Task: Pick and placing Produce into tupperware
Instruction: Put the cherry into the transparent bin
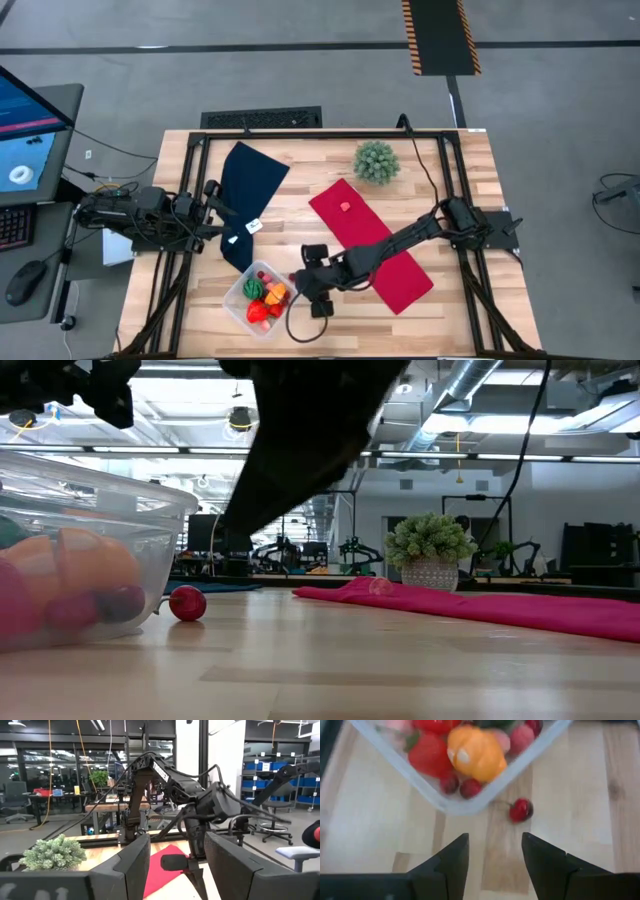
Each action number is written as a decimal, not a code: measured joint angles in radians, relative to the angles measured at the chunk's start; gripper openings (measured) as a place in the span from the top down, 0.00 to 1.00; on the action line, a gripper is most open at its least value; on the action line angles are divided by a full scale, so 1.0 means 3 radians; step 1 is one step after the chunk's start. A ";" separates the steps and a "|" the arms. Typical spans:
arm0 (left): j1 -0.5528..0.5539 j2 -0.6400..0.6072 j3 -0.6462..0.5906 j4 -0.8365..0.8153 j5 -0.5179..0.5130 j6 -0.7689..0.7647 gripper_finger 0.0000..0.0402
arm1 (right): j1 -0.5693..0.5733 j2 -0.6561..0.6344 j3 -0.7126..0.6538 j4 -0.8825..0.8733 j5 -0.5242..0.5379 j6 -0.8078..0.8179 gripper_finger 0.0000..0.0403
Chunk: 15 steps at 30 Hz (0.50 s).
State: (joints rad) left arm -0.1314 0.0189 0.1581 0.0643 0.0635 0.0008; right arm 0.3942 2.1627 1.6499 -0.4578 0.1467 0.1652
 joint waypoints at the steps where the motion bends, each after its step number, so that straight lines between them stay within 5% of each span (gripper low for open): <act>1: 0.0000 0.0000 0.0000 0.0000 0.0000 -0.0016 0.55 | 0.0018 0.0003 -0.0004 -0.0030 0.0004 0.0038 0.50; 8: 0.0000 0.0000 0.0000 -0.0107 0.0010 -0.0036 0.55 | 0.0184 -0.0007 -0.0104 0.0005 0.0179 0.0255 0.57; 15: 0.0003 0.0081 0.0000 -0.0190 0.0002 -0.0225 0.55 | 0.0419 -0.0031 -0.0297 0.0323 0.0777 0.0270 0.63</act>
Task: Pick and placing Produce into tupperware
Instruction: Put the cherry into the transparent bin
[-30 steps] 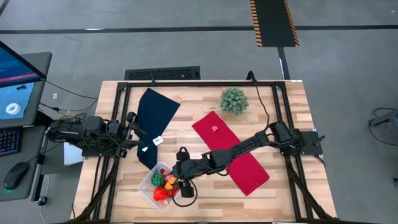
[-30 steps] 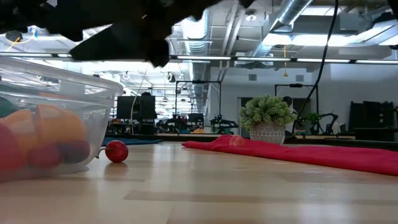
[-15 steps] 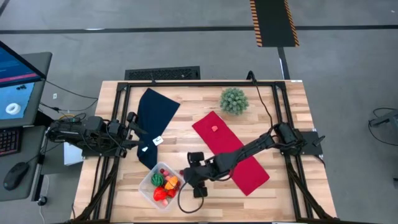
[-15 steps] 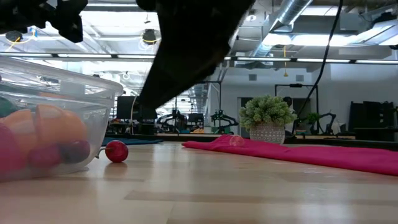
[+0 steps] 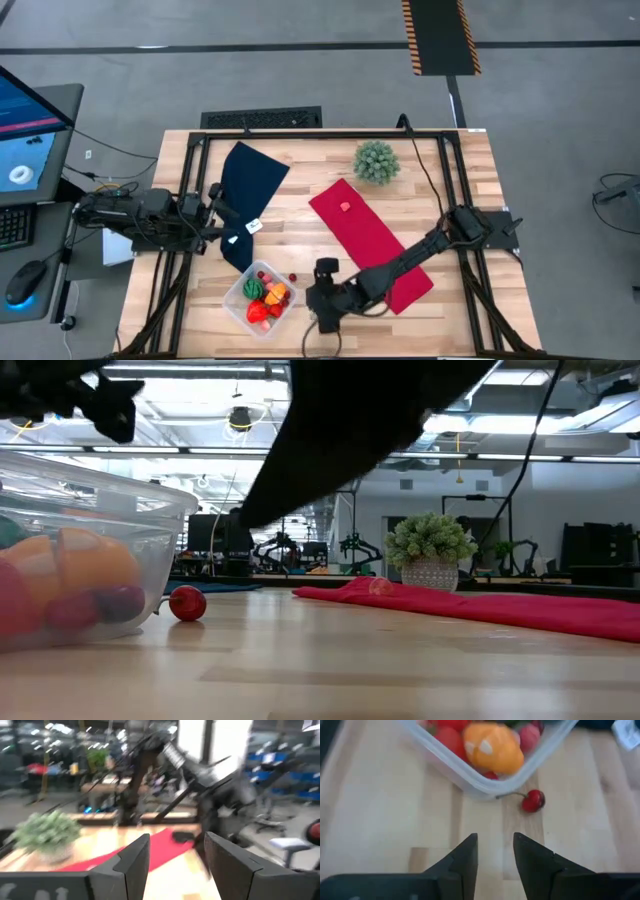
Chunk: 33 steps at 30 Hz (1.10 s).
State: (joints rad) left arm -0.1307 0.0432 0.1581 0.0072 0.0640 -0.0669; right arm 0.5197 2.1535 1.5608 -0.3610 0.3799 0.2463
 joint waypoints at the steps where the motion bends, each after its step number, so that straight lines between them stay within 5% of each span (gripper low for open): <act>1: 0.0004 0.0041 0.0000 -0.0023 -0.0071 -0.0006 0.55 | 0.0032 -0.0036 0.0000 -0.0006 0.0090 -0.0001 0.64; 8: 0.0005 0.0655 0.0132 0.0029 -0.0291 -0.0163 0.55 | 0.0267 -0.0491 -0.0057 -0.0241 0.0780 -0.0033 0.67; 15: 0.0008 0.1634 0.0333 0.0545 -0.0503 -0.0204 0.55 | 0.0546 -0.1190 -0.0874 0.0034 0.1372 0.0257 0.66; 19: 0.0039 0.2116 0.0389 0.0945 -0.0248 -0.0094 0.55 | 0.0651 -0.1541 -0.1516 0.0620 0.1443 0.0363 0.66; 25: 0.0270 0.2930 0.0924 0.0241 -0.0331 -0.0721 0.55 | 0.0769 -0.1951 -0.2163 0.0996 0.1435 0.0611 0.67; 33: 0.0320 0.4175 0.1457 0.0396 0.0560 -0.1024 0.55 | 0.0796 -0.2167 -0.2605 0.0956 0.1433 0.1058 0.66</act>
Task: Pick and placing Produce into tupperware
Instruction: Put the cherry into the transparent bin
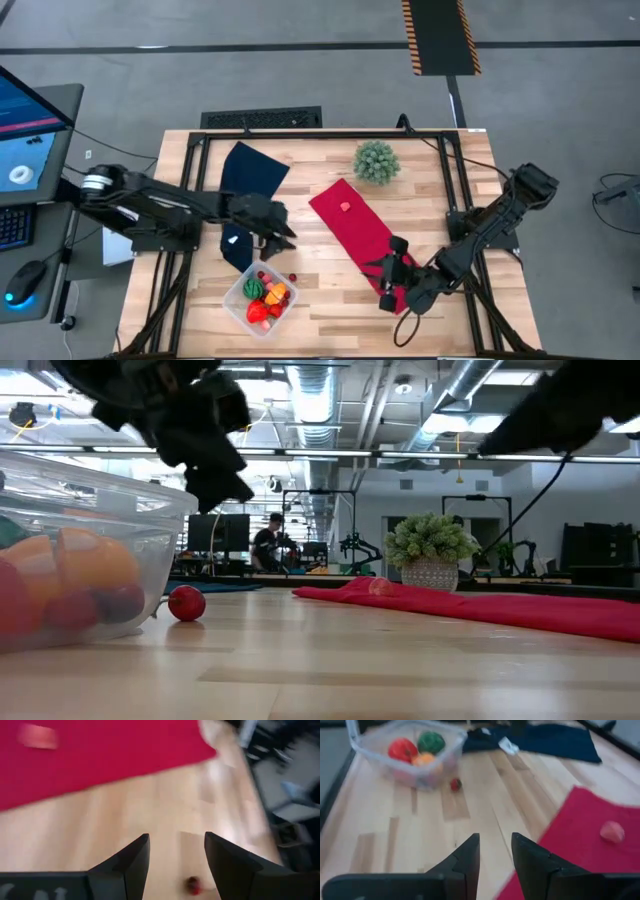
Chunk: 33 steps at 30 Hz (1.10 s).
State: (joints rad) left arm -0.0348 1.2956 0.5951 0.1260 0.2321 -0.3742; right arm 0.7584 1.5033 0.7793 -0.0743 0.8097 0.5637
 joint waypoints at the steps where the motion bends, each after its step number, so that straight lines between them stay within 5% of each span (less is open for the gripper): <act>1: -0.0029 0.0113 0.0075 0.0018 0.0122 -0.0012 0.55 | 0.0018 -0.0008 -0.0042 -0.0013 0.0000 0.0057 0.66; 7: -0.0176 0.0671 0.0620 -0.0041 0.0814 -0.0035 0.55 | 0.0173 -0.0010 -0.0120 0.0016 0.0005 0.0139 0.67; 18: -0.0177 0.1040 0.1599 -0.1595 0.0408 -0.0058 0.55 | 0.0469 -0.0010 -0.0118 -0.0328 0.0015 0.0264 0.67; 20: -0.0178 0.1035 0.1680 -0.1721 0.0405 -0.0009 0.55 | 0.0586 -0.0010 -0.0185 -0.0286 0.0304 0.0316 0.67; 24: -0.0186 0.1032 0.1713 -0.1735 0.0370 0.0035 0.55 | 0.0895 -0.0168 -0.0539 -0.0022 0.1613 0.0526 0.67; 26: -0.0192 0.1032 0.1724 -0.1719 0.0333 0.0100 0.55 | 0.0964 -0.0297 -0.0730 0.0018 0.1966 0.0667 0.67; 33: -0.0197 0.1032 0.1725 -0.1733 -0.0070 0.0255 0.55 | 0.0768 -0.0500 -0.1057 0.0367 0.1977 0.0578 0.66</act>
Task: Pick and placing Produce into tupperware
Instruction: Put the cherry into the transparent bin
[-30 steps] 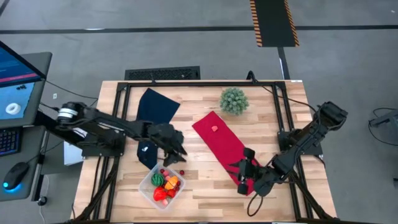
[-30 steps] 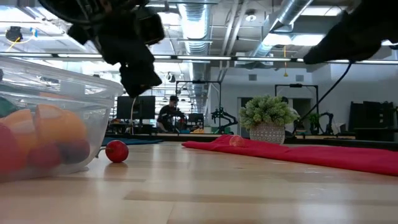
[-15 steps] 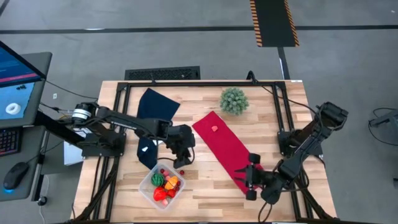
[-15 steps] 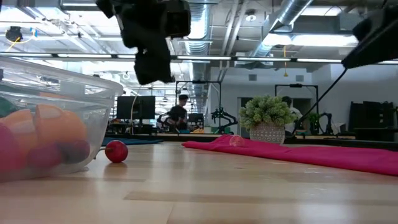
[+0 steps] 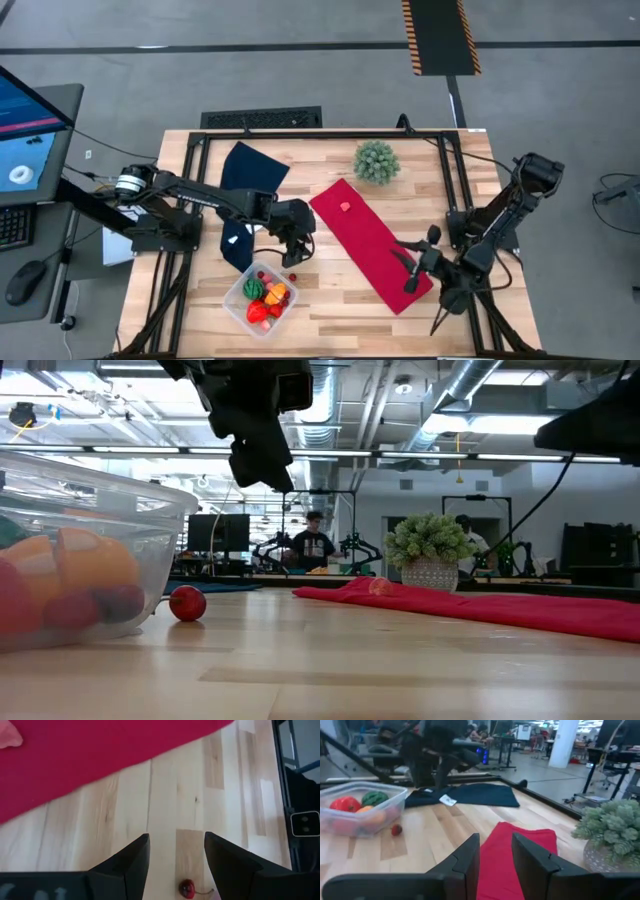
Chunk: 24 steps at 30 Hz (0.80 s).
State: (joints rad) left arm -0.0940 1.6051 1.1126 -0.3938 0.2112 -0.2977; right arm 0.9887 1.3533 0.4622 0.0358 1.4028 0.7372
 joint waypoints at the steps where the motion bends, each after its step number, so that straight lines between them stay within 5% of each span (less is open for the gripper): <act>1: 0.0001 0.0000 0.0000 0.0002 0.0001 0.0003 0.55 | -0.0010 -0.0005 0.0001 0.0040 -0.0030 -0.0084 0.66; 7: 0.0002 0.0000 0.0000 0.0009 0.0033 0.0167 0.55 | -0.0218 -0.0061 0.0002 0.0303 0.0251 -0.0274 0.67; 10: 0.0005 0.0000 0.0000 0.0013 -0.0059 0.0173 0.55 | -0.0449 -0.0031 0.0001 0.0804 0.0116 -0.0608 0.67; 12: 0.0005 0.0000 -0.0001 0.0013 -0.0066 0.0173 0.55 | -0.0618 0.0115 0.0001 0.1554 -0.0458 -0.1163 0.67; 17: 0.0004 0.0000 -0.0003 0.0011 -0.0055 0.0179 0.55 | -0.0954 0.0568 0.0003 0.3685 -0.2849 -0.2723 0.67; 19: 0.0005 0.0000 -0.0003 0.0011 -0.0053 0.0161 0.55 | -0.1071 0.0518 0.0003 0.3750 -0.2996 -0.3000 0.67; 21: 0.0000 0.0000 -0.0003 0.0009 -0.0016 0.0102 0.55 | -0.1200 0.0338 -0.0063 0.3562 -0.2635 -0.3008 0.67; 24: -0.0040 0.0000 -0.0004 -0.0019 0.0081 0.0078 0.55 | -0.1443 0.0142 -0.0285 0.3505 -0.2610 -0.2544 0.67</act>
State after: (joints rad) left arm -0.1061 1.6051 1.1114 -0.3994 0.2354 -0.2743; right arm 0.5557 1.3959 0.3767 1.0872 0.6197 -0.0261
